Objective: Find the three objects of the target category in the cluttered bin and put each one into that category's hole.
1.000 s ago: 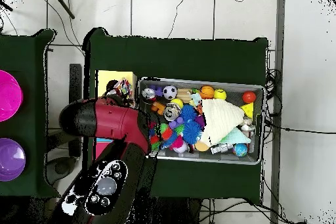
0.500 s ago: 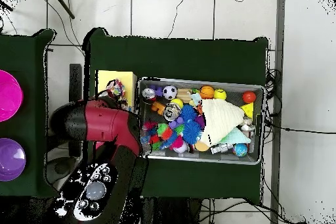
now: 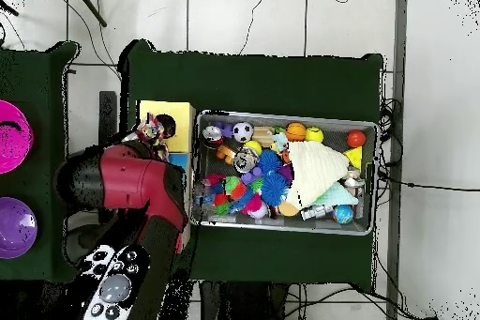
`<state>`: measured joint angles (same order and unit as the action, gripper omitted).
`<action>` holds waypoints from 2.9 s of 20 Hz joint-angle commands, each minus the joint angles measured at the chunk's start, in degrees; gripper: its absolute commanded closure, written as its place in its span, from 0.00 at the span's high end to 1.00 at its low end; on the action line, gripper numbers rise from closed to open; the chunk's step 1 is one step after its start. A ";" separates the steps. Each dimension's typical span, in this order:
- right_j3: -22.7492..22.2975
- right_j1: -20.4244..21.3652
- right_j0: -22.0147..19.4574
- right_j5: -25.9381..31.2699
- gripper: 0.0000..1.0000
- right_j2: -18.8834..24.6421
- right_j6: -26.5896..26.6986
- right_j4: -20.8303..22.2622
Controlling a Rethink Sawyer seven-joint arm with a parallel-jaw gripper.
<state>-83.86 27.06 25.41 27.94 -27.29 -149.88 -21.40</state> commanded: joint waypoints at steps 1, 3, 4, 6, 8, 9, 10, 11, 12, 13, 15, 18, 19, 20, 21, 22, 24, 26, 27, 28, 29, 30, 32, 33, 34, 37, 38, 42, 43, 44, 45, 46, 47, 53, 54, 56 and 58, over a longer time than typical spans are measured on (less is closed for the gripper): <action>-0.88 0.13 -0.16 8.61 0.00 2.95 -8.82 -0.43; -0.57 -0.37 -0.32 8.08 0.00 3.11 -8.86 -0.55; -0.30 -0.73 -0.37 7.86 0.00 3.15 -8.94 -0.58; 0.25 -1.73 -0.60 6.95 0.00 3.48 -9.12 -0.74; 0.48 -2.67 -1.17 5.60 0.00 3.94 -9.01 -0.92; 0.65 -3.13 -1.28 5.09 0.00 4.10 -9.08 -1.03; 0.72 -3.48 -1.18 4.59 0.00 4.18 -9.30 -1.14; 0.86 -3.87 -1.20 4.16 0.00 4.28 -9.42 -1.24; 0.96 -4.22 -1.28 3.69 0.00 4.45 -9.45 -1.34; 1.11 -4.53 -0.91 3.50 0.00 4.35 -9.85 -1.45; 1.30 -5.23 -0.77 2.78 0.00 4.33 -10.15 -1.58; 1.40 -5.92 -0.78 1.70 0.00 4.28 -10.25 -1.70; 1.39 -6.02 -0.79 1.49 0.00 4.26 -10.26 -1.75; 1.55 -6.31 -0.73 1.27 0.00 4.20 -10.39 -1.82; 1.50 -6.30 -0.67 1.18 0.00 4.10 -10.49 -1.89; 1.67 -6.60 -0.54 0.94 0.00 3.99 -10.72 -1.98; 1.74 -6.84 -0.36 0.63 0.00 3.85 -10.98 -2.15; 2.01 -7.50 -0.33 -0.05 0.00 3.93 -11.22 -2.39; 1.99 -7.59 -0.30 -0.30 0.00 3.92 -11.29 -2.43; 1.97 -7.67 -0.26 -0.55 0.00 3.90 -11.37 -2.48; 2.20 -8.00 -0.36 -0.78 0.00 3.97 -11.38 -2.52; 2.38 -8.21 -0.45 -0.89 0.00 3.99 -11.35 -2.54; 2.65 -8.51 -0.57 -1.10 0.00 4.05 -11.34 -2.58; 3.09 -9.11 -0.54 -1.30 0.00 4.12 -11.55 -2.72; 3.33 -9.27 -0.44 -1.17 0.00 4.03 -11.75 -2.80; 4.45 -10.22 -0.14 -0.91 0.00 3.84 -12.46 -3.25; 4.74 -10.40 -0.02 -0.79 0.00 3.74 -12.70 -3.40; 6.43 -11.75 0.29 -0.85 0.00 3.46 -13.47 -4.09; 7.33 -12.41 0.29 -0.83 0.00 3.27 -13.65 -4.27; 8.34 -13.23 0.25 -0.93 0.00 3.00 -13.84 -4.46; 9.47 -14.22 0.11 -1.24 0.00 2.89 -13.98 -4.72; 10.52 -15.17 -0.17 -1.82 0.00 2.93 -13.88 -5.02; 11.61 -16.17 -0.37 -2.35 0.00 2.84 -13.90 -5.32; 15.33 -19.75 -1.16 -4.65 0.00 2.33 -14.12 -6.45; 15.50 -19.90 -1.22 -4.76 0.00 2.29 -14.07 -6.55; 15.72 -20.02 -1.30 -4.68 0.00 2.09 -13.96 -6.66; 15.59 -19.78 -1.47 -4.56 0.00 2.15 -13.60 -6.60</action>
<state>-75.43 18.61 27.30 38.30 -32.06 -149.88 -23.73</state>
